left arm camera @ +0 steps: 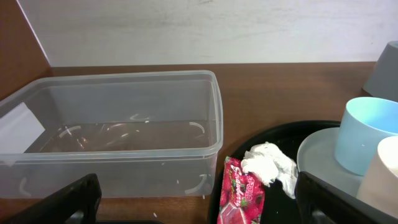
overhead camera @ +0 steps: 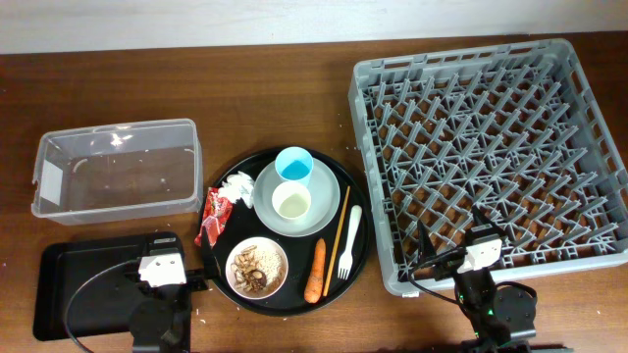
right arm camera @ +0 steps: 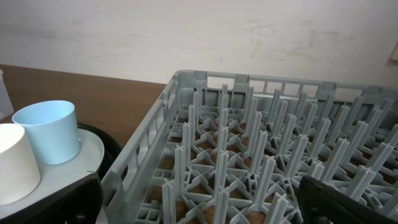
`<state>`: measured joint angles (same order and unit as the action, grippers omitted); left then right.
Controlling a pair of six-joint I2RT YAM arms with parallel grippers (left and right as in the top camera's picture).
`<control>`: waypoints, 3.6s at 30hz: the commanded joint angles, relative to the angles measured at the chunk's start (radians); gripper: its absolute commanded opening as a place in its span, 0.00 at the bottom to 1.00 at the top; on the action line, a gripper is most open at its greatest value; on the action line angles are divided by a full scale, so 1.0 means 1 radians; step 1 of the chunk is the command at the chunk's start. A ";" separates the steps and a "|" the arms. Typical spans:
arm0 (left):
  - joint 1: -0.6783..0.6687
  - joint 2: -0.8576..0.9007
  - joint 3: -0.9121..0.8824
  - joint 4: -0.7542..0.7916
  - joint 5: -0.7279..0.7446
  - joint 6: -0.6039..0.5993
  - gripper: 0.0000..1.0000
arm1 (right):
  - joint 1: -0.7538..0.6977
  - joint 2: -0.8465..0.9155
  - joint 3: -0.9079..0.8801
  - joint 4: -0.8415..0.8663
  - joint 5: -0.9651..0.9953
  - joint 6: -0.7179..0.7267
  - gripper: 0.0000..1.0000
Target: Sort waste into correct bins and load items into the dishwasher rack
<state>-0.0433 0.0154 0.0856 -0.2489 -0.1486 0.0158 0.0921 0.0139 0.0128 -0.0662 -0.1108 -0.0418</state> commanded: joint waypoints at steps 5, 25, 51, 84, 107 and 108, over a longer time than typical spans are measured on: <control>0.002 -0.008 -0.008 0.005 0.003 0.012 0.99 | -0.009 -0.007 -0.007 -0.001 -0.009 -0.003 0.99; 0.002 -0.008 -0.004 0.022 0.583 0.010 0.99 | -0.008 0.003 -0.007 0.019 -0.232 0.325 0.99; 0.003 0.976 1.372 -0.943 0.245 -0.011 0.99 | 0.841 1.338 1.112 -0.709 0.222 0.552 0.99; -0.264 1.864 1.372 -0.800 0.339 -0.210 0.61 | 0.234 1.120 1.238 -1.134 0.071 0.476 0.81; -0.052 1.224 1.484 -0.526 1.537 -0.132 0.00 | 0.234 1.085 1.239 -0.312 -1.157 0.256 0.77; -0.052 1.224 1.484 -0.525 1.540 -0.130 0.00 | 0.234 1.085 1.239 -0.235 -1.212 0.259 0.78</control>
<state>-0.1005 1.2449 1.5639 -0.7868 1.2304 -0.0937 0.3286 1.1076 1.2427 -0.3878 -1.1118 0.2279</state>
